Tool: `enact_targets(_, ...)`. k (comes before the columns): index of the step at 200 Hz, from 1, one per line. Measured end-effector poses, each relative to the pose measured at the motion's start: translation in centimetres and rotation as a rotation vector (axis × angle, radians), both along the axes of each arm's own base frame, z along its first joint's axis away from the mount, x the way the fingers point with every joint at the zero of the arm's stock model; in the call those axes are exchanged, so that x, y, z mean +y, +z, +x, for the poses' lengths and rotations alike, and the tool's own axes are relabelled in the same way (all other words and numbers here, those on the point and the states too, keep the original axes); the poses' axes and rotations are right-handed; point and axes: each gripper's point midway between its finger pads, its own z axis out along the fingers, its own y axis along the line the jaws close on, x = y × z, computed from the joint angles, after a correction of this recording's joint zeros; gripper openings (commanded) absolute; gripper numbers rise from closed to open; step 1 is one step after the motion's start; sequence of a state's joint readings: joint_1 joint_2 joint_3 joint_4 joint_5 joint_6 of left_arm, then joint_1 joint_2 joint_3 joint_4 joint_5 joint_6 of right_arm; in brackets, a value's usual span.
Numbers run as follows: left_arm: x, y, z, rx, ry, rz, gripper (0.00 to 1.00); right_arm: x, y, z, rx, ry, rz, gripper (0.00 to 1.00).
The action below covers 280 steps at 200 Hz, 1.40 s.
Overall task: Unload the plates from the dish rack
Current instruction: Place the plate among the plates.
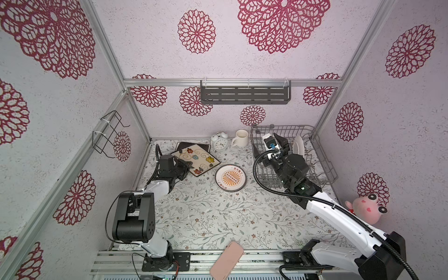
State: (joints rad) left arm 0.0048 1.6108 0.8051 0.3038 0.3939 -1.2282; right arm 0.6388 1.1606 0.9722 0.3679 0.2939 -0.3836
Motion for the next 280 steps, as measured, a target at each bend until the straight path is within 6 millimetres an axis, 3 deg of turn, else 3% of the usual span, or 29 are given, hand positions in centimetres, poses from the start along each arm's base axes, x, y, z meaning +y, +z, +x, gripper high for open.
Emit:
enact_targets(63,2.4,0.3,0.0,-0.066,0.140,0.052,0.00,-0.3,-2.0,0.2,0.049,-0.008,-0.011,0.93)
enact_targets(102,3.4,1.5,1.3,-0.156,0.220,0.025,0.00,-0.5,-2.1,0.3,0.049,-0.013,-0.012,0.93)
enact_targets(127,3.8,0.9,2.6,-0.197,0.285,-0.019,0.00,-0.5,-2.4,0.6,0.056,-0.020,-0.017,0.93)
enact_targets(186,2.4,-2.8,3.4,-0.155,0.346,-0.018,0.00,-0.6,-3.2,1.2,0.071,-0.029,-0.028,0.93)
enact_targets(227,1.6,-2.0,3.7,-0.202,0.366,-0.025,0.00,-0.7,-3.2,1.3,0.071,-0.032,-0.027,0.93)
enact_targets(280,2.5,-1.2,4.6,-0.293,0.433,-0.058,0.00,-0.4,-4.2,1.9,0.090,-0.033,-0.041,0.93)
